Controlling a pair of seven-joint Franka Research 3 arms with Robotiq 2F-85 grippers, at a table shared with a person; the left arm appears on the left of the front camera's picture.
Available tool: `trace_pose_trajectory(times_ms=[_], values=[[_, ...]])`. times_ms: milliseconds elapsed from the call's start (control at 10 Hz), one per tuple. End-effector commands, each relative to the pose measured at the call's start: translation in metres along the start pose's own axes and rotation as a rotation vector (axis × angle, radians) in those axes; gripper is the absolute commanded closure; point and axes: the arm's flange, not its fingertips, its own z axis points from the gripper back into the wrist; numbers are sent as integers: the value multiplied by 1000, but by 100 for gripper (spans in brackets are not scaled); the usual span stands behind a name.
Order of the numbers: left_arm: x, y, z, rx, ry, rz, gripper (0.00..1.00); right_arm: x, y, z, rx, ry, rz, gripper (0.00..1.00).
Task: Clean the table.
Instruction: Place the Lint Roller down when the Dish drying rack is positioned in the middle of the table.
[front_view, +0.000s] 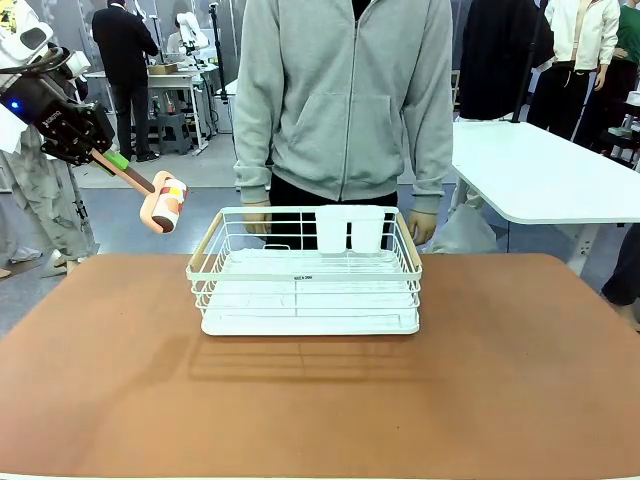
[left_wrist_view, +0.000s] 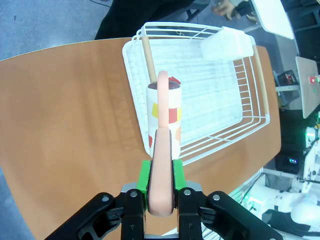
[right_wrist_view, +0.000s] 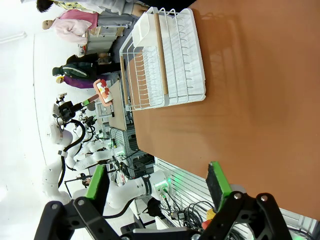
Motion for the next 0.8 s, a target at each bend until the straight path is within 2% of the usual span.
trace_pose_trajectory(times_ms=[0, 100, 300, 500, 600, 700], values=[[0, 0, 0, 0, 0, 0, 78, -1, 2, 2, 7, 4, 11, 0], [1, -3, -4, 37, -39, 143, 78, -1, 2, 2, 7, 4, 11, 0], [-13, -12, 3, 95, -136, 295, 78, -1, 2, 2, 7, 4, 11, 0], [-23, -10, 4, 237, -207, 472, 78, -1, 2, 2, 7, 4, 11, 0], [-25, -6, -2, 293, -213, 621, 78, -1, 2, 2, 7, 4, 11, 0], [-29, -5, -7, 318, -273, 733, 78, -1, 2, 2, 7, 4, 11, 0]])
